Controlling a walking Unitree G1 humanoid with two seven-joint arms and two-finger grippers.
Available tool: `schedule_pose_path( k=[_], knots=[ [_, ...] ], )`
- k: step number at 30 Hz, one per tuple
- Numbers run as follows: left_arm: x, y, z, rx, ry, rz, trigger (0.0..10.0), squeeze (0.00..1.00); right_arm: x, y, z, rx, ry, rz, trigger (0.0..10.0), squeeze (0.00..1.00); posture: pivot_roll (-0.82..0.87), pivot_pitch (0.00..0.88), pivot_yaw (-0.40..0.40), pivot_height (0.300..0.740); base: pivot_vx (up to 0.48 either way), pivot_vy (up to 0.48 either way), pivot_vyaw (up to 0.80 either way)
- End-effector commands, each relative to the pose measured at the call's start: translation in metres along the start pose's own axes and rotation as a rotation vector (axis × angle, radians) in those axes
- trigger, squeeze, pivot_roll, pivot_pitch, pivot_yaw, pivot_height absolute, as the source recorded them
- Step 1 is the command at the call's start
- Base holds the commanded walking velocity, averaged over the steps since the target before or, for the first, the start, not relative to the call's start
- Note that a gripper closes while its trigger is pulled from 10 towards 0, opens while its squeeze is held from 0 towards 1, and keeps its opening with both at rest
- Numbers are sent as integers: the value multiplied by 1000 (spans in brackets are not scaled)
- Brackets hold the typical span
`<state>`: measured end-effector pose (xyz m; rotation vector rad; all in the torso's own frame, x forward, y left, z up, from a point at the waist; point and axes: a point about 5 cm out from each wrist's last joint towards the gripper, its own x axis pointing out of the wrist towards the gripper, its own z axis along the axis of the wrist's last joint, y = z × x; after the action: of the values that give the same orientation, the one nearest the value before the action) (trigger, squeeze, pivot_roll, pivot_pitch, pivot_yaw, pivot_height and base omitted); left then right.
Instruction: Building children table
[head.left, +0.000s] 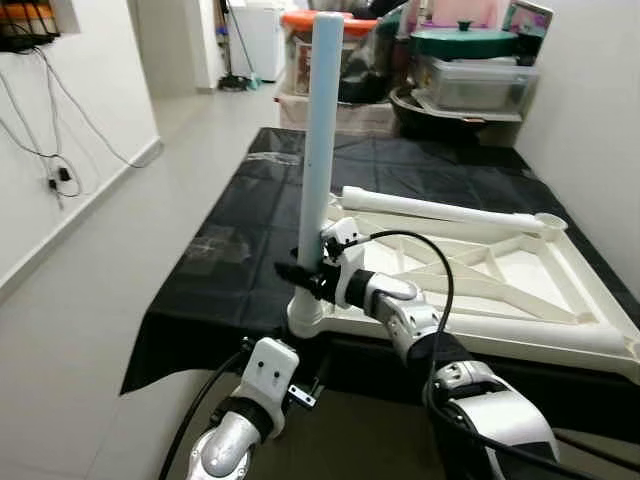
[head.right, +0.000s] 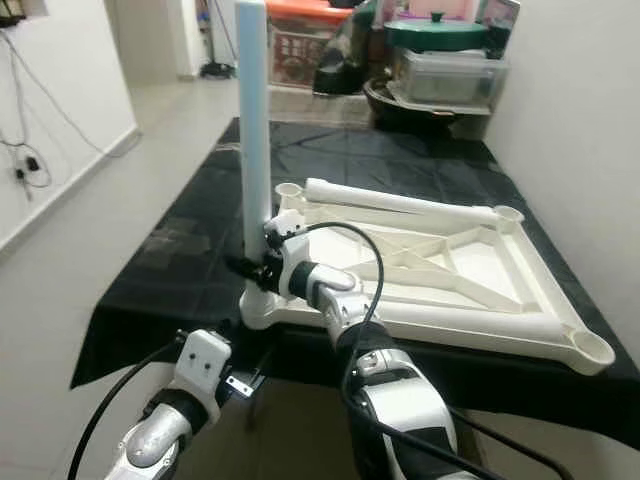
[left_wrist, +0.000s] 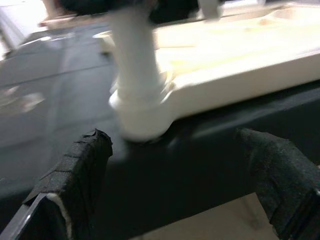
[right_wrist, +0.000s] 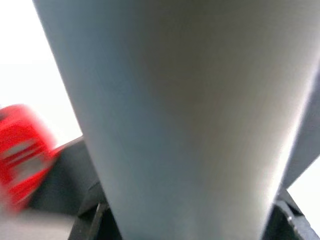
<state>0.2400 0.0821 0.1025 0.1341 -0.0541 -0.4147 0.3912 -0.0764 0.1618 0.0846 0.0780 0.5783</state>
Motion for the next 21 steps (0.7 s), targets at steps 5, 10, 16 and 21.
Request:
schedule_pose_path(
  k=[5,10,16,21],
  knots=[
    [1,1,-3,-5,13,-5,10000,0,-32,-58,-12,144,-21,-735,0,0,58,0,-65,740,0,0,0],
    [2,1,-3,-6,13,-6,10000,0,-45,-58,-19,135,-43,-927,0,0,58,0,-68,740,0,0,0],
    [2,1,-3,-5,12,-4,10000,0,-42,-45,-20,147,-61,-953,9294,0,57,0,-70,740,0,0,0],
    [2,0,-3,-8,12,-4,10000,0,-23,-29,-7,86,-118,-752,10000,1000,56,0,-69,740,0,0,0]
  ],
)
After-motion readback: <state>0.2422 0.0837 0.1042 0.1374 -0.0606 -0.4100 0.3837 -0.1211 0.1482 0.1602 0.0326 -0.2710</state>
